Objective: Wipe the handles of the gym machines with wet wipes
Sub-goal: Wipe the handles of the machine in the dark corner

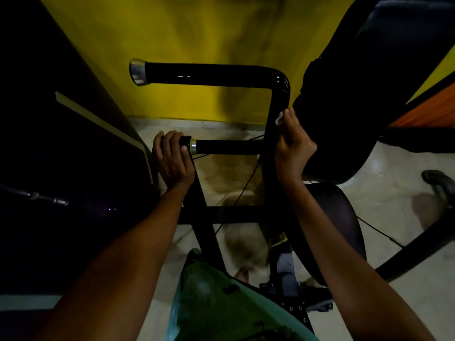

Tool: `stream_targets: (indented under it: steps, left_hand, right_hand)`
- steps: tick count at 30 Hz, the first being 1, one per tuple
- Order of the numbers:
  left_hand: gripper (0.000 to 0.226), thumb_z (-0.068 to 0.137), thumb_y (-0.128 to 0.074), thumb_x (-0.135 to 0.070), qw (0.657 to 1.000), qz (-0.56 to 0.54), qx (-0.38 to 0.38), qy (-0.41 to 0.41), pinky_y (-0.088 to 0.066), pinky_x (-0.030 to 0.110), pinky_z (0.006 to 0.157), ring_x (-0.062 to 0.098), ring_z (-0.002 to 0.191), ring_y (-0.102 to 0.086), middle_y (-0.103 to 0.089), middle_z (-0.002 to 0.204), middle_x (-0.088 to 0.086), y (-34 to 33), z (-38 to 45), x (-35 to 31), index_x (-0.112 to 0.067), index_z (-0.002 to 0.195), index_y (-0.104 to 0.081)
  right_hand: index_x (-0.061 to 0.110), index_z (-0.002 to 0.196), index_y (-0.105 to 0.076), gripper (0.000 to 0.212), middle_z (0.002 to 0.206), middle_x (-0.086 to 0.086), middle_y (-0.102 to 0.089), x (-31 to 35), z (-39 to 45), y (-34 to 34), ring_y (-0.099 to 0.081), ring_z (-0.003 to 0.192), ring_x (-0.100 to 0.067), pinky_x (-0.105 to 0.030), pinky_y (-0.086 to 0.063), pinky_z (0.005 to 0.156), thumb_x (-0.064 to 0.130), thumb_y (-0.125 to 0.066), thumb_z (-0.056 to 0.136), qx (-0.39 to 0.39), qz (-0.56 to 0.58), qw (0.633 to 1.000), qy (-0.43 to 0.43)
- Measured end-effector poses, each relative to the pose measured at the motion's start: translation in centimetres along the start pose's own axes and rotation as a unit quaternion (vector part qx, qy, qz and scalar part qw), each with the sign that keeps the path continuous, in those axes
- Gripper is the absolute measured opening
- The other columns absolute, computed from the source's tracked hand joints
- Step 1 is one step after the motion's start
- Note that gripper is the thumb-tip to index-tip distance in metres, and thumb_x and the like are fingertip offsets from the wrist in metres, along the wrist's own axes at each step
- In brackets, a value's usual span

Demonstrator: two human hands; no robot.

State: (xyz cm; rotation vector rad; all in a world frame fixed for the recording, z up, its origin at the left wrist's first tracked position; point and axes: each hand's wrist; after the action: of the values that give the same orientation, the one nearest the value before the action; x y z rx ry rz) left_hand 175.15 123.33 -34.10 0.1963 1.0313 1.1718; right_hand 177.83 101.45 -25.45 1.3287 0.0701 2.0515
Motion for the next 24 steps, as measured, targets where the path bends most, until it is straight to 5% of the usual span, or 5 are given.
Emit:
stream_targets:
  steps: [5,12,17,21,24]
  left_hand:
    - [0.044,0.095,-0.026,-0.026,1.0,0.0,0.001,0.0,-0.031,0.039,0.105,0.032,0.12,-0.042,-0.06,0.116,0.014,-0.1,0.0,0.0,-0.002,0.11,-0.06]
    - [0.043,0.095,-0.026,-0.026,1.0,0.002,0.003,0.004,-0.033,0.042,0.104,0.032,0.122,-0.041,-0.059,0.117,0.014,-0.1,0.0,0.2,-0.003,0.112,-0.059]
    - [0.044,0.095,-0.026,-0.026,1.0,0.007,0.002,0.0,-0.032,0.042,0.104,0.032,0.122,-0.04,-0.059,0.117,0.013,-0.1,0.0,0.1,-0.003,0.111,-0.06]
    - [0.043,0.095,-0.027,-0.025,1.0,0.013,0.002,-0.005,-0.031,0.04,0.105,0.032,0.12,-0.041,-0.06,0.115,0.014,-0.1,0.0,0.1,-0.002,0.109,-0.06]
    - [0.045,0.096,-0.025,-0.026,1.0,0.012,0.004,-0.012,-0.028,0.037,0.107,0.036,0.117,-0.045,-0.06,0.114,0.015,0.0,0.0,0.1,0.0,0.109,-0.06]
  right_hand:
    - [0.002,0.103,-0.07,0.023,0.103,-0.01,-0.07,-1.5,-1.3,1.0,-0.067,0.097,-0.012,-0.015,-0.049,0.087,0.002,-0.067,0.08,-0.003,0.041,0.993,-0.109]
    - [0.002,0.095,-0.069,0.016,0.09,-0.008,-0.068,0.1,3.1,0.4,-0.057,0.082,-0.002,-0.002,-0.04,0.074,0.001,-0.063,0.08,-0.044,-0.008,0.999,0.025]
    - [0.001,0.091,-0.068,0.011,0.081,0.0,-0.064,-2.8,-1.1,-0.2,-0.058,0.072,0.006,-0.015,-0.05,0.07,0.004,-0.06,0.084,-0.016,0.049,0.989,-0.137]
    - [0.004,0.091,-0.067,0.012,0.082,-0.005,-0.064,-4.1,-3.9,-1.8,-0.06,0.071,-0.01,-0.03,-0.052,0.071,-0.001,-0.056,0.087,-0.002,0.159,0.922,-0.352]
    - [0.006,0.066,-0.05,0.032,0.059,-0.003,-0.05,-2.2,-5.0,-3.9,-0.048,0.051,-0.008,-0.021,-0.046,0.06,-0.013,-0.04,0.09,0.031,0.375,0.778,-0.503]
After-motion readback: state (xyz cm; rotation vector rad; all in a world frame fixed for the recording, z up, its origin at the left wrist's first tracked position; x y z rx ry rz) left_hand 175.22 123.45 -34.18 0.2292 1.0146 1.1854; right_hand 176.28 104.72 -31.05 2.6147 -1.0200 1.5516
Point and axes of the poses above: each hand's wrist, its own z-axis towards the middle knuckle, its own y-axis out of the back of the hand, x = y × z
